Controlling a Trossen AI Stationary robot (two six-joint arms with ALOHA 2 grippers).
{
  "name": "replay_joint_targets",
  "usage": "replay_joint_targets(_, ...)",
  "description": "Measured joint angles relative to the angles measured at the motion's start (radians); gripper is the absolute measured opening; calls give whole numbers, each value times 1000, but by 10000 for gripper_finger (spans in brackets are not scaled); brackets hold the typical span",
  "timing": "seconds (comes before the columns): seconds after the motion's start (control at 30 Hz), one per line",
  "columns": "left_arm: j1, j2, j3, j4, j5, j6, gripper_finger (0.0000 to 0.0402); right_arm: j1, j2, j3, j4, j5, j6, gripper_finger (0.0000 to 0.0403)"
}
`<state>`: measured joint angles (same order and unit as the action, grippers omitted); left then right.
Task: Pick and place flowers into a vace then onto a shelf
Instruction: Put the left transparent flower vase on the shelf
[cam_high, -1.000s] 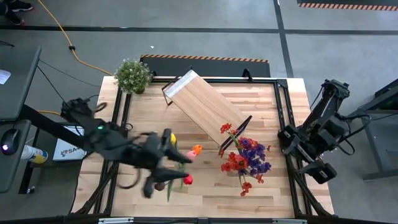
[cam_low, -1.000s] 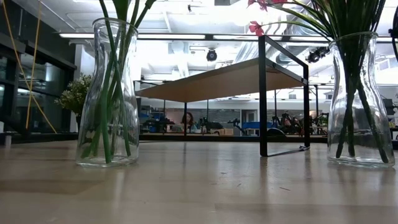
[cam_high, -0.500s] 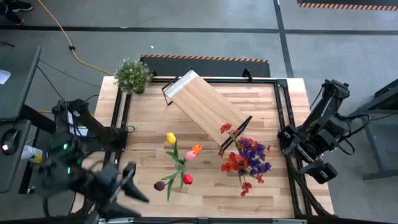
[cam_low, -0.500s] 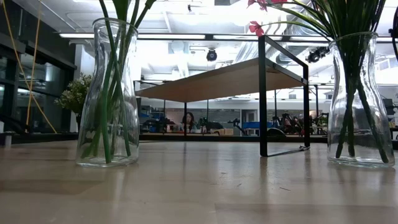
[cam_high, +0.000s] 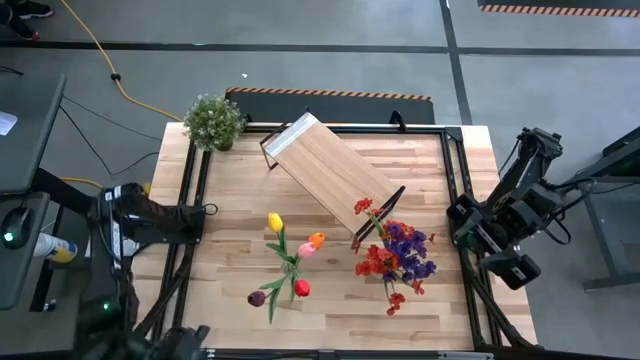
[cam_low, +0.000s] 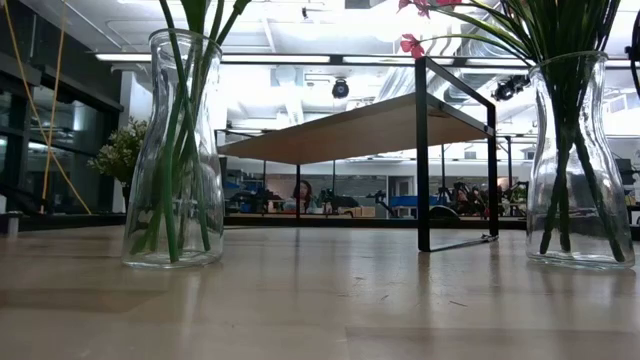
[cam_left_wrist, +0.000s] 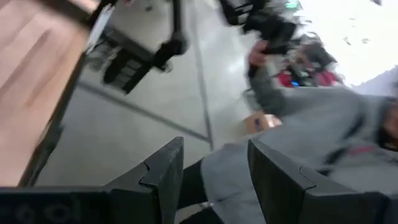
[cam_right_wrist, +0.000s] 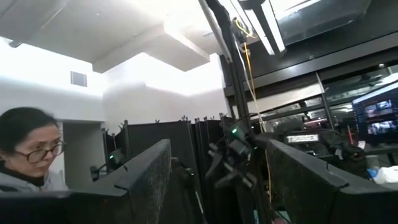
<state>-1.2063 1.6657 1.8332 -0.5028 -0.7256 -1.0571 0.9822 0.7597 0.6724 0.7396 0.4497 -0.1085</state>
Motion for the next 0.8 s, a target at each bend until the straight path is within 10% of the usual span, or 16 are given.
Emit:
replay_joint_targets(0.4, -5, 139, 0, -380, 60, -543, 211, 0, 0, 0, 0, 18, 0, 255)
replay_joint_targets(0.8, -4, 221, 0, -693, 76, -777, 211, 0, 11, 0, 2, 20, 49, 255)
